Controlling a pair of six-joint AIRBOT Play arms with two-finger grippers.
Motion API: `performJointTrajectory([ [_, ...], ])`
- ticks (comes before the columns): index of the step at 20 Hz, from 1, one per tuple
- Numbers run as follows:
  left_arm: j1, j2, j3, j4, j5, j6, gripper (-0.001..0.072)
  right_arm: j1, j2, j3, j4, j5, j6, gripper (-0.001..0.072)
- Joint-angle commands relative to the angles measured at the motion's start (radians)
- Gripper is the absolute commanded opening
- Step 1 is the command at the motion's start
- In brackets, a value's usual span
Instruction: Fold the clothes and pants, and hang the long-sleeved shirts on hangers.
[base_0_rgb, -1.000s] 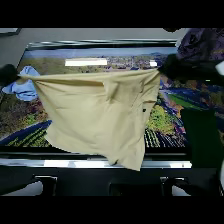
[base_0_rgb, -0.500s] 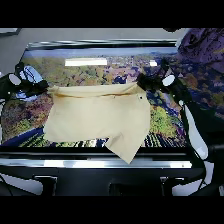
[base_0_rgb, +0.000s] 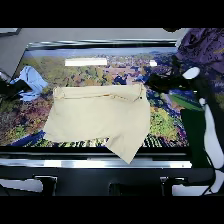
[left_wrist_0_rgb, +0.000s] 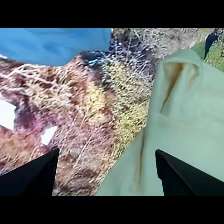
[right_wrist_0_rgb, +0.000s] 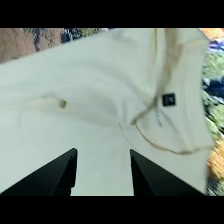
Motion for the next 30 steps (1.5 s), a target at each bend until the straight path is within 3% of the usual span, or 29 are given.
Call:
performJointTrajectory([
  [1,0.143,0.145,-0.163,-0.115,-0.047,0.050,0.0707,-0.145,0.163,-0.135,-0.099,0.237,-0.146,0.0415],
  [6,0.230,0.306,-0.521,-0.204,-0.018,0.078,0.0706,-0.291,0.349,-0.639,-0.009,0.229,-0.266,0.0419],
  [8,0.225,0.310,-0.566,-0.204,-0.020,0.078,0.0706,-0.290,0.348,-0.767,0.073,0.202,-0.324,0.0494],
  [10,0.217,0.309,-0.577,-0.204,-0.020,0.078,0.0706,-0.290,0.339,-0.845,0.129,0.129,-0.369,0.0491],
  [17,0.209,0.309,-0.576,-0.204,-0.020,0.078,0.0707,-0.290,0.177,-0.878,0.343,0.066,-0.562,0.0474],
  [30,0.209,0.309,-0.576,-0.204,-0.019,0.078,0.0707,-0.288,0.080,-0.878,0.391,0.041,-0.612,0.0469],
])
